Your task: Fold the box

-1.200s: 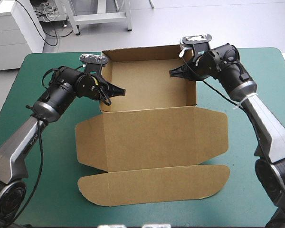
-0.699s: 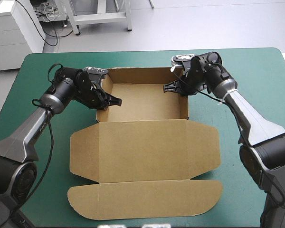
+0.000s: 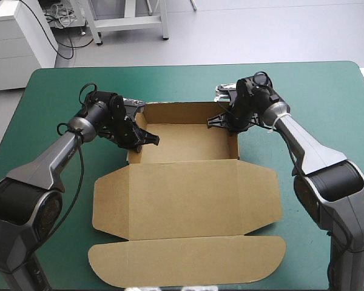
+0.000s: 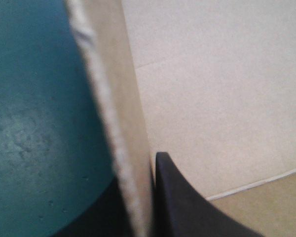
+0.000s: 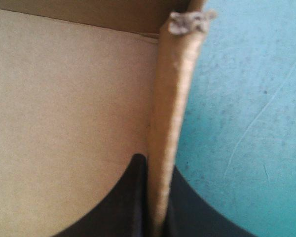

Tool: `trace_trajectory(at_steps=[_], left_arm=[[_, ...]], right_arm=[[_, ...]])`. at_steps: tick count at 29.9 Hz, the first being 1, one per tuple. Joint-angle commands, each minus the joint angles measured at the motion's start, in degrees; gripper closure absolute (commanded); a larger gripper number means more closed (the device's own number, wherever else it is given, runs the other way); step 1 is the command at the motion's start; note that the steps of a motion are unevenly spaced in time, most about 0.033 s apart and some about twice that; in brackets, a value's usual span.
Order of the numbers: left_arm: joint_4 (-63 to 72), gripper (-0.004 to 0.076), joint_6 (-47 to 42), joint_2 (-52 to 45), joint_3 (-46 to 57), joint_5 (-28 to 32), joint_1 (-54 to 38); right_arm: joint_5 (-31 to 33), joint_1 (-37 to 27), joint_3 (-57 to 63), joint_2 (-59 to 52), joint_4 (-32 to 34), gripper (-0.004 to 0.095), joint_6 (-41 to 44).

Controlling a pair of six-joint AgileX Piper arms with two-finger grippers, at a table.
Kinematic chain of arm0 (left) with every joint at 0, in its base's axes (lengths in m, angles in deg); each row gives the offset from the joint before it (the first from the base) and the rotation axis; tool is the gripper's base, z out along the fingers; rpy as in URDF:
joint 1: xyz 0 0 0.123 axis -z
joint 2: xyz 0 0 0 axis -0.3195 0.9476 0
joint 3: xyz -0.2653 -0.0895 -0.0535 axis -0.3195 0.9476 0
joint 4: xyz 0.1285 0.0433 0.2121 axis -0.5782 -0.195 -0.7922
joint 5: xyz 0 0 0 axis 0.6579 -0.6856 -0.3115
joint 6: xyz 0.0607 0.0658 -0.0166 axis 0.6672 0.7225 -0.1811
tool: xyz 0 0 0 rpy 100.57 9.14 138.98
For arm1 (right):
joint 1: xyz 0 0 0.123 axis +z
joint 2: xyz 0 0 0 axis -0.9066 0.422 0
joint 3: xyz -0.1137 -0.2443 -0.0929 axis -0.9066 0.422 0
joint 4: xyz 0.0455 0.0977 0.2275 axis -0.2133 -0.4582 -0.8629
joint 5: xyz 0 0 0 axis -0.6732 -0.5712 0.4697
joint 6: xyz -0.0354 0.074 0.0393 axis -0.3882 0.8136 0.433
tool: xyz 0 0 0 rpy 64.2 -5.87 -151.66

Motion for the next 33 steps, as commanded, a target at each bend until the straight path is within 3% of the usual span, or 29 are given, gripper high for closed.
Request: trace_trajectory(at_steps=[1,5,7,12,15,19,27,33], left_arm=[[4.50,0.0731,4.53,-2.28,-1.71,2.92,0.91],[4.50,0.0678,5.57,-2.28,-1.81,0.74,0.91],[4.41,0.0595,6.34,-2.28,-1.81,-0.54,0.91],[2.03,0.0281,6.72,-2.28,-3.48,-4.32,0.91],[1.19,0.0137,5.76,-2.28,-5.69,-6.59,0.91],[0.19,0.0127,5.60,-2.28,-9.53,-9.84,0.91],[-0.64,0.0128,5.71,-5.23,-12.24,-9.83,0.91],[-4.28,0.0196,5.47,-9.59,-14.32,-9.83,0.91]], right_arm=[[-1.70,0.65,-0.94,-1.51,-3.03,0.0923,-3.96],[-1.06,0.65,-0.94,-1.51,-2.59,0.0824,-3.96],[-0.60,0.65,-0.94,-1.51,-2.59,0.0677,-3.96],[0.78,0.65,-0.94,-1.63,-2.69,0.0203,-3.96],[0.78,0.65,-0.94,-2.21,-2.58,0.0071,-3.80],[0.78,0.65,-0.98,-4.05,-1.06,0.0056,-3.80],[0.40,0.65,-0.98,-10.02,2.56,0.0056,-3.54],[0.53,0.65,-0.98,-15.90,2.87,0.0060,-4.56]])
